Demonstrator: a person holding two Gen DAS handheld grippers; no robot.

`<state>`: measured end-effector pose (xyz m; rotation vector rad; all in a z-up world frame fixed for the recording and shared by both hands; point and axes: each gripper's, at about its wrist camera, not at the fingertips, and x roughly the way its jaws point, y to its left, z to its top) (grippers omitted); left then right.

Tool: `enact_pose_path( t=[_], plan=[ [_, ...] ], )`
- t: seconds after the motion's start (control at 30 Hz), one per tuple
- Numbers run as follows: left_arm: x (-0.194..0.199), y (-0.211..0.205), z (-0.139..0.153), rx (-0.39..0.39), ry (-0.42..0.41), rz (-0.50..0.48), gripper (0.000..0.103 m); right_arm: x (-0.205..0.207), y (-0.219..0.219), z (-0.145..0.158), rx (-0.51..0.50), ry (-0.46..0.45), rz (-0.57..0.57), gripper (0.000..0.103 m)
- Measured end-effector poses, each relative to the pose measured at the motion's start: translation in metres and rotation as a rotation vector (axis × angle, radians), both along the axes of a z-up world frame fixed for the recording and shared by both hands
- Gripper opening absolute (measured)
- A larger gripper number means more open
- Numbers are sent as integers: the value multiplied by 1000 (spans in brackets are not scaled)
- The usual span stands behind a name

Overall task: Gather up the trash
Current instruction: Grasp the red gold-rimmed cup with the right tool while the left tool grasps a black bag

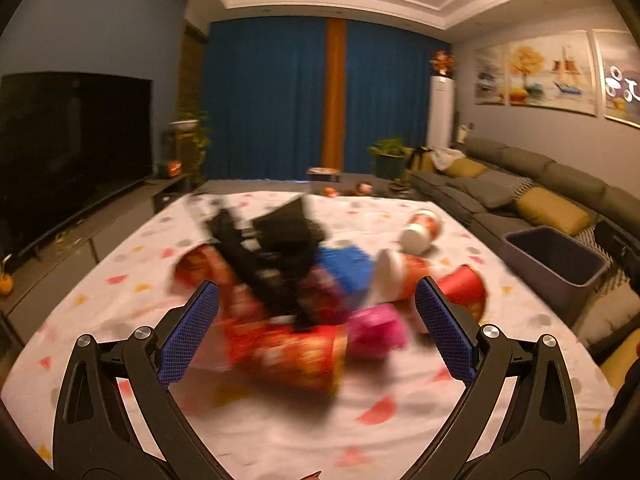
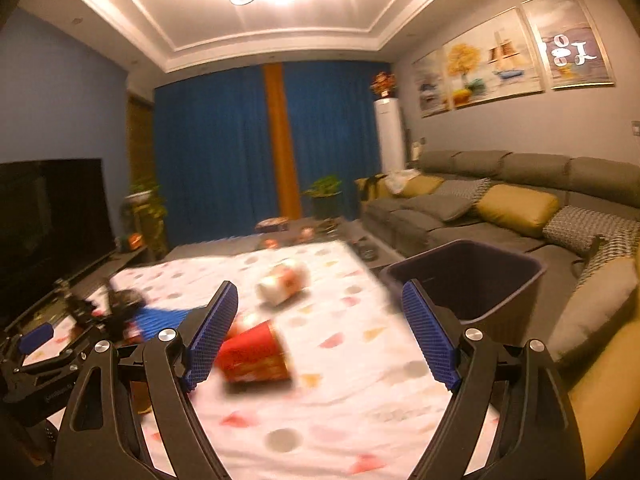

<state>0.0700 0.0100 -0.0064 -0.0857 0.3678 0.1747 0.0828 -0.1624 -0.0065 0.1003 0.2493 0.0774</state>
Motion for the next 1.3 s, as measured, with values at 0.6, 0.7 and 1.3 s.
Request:
enact_pose_path(
  t=[0.6, 0.7, 1.3],
  plan=[
    [-45, 97, -6, -62, -8, 191, 97, 14, 132, -52, -71, 205, 331, 66],
    [-44, 100, -8, -62, -7, 196, 97, 21, 149, -64, -89, 270, 369, 55],
    [-35, 109, -19, -78, 16, 141, 97, 41, 180, -83, -51, 418, 556, 10]
  ],
)
